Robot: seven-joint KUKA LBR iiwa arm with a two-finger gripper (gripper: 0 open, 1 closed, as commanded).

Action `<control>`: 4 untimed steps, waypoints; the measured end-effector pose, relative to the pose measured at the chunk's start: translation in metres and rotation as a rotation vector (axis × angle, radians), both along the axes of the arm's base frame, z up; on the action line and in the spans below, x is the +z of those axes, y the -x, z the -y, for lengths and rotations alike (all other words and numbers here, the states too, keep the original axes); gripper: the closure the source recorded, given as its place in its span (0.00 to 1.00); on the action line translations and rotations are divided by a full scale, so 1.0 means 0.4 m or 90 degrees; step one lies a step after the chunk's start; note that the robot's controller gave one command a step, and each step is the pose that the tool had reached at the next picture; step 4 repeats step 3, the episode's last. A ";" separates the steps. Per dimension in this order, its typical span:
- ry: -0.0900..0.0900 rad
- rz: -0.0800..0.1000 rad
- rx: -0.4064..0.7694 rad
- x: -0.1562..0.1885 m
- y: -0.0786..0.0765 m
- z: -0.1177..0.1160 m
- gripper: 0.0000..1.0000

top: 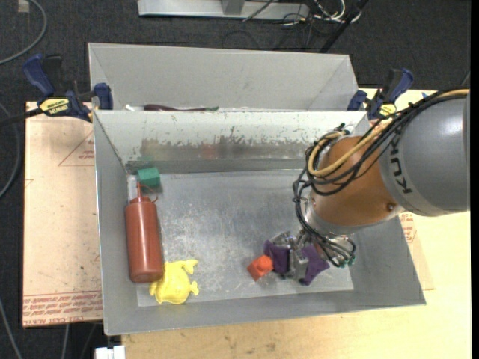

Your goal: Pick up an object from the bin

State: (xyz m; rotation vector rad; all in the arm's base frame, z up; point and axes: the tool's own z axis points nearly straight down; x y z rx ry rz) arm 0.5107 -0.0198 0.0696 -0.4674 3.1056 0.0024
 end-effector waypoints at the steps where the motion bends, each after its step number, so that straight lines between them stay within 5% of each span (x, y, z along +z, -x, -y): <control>1: -0.001 0.002 0.002 0.295 0.006 -0.013 1.00; 2: -0.001 0.002 0.001 0.295 0.006 -0.013 1.00; 3: -0.001 0.010 -0.058 0.740 -0.009 -0.019 1.00; 4: -0.001 0.010 -0.058 0.740 -0.009 -0.019 1.00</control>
Offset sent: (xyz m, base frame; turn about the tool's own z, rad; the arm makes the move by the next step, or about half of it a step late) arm 0.0000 0.0000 0.0000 0.0000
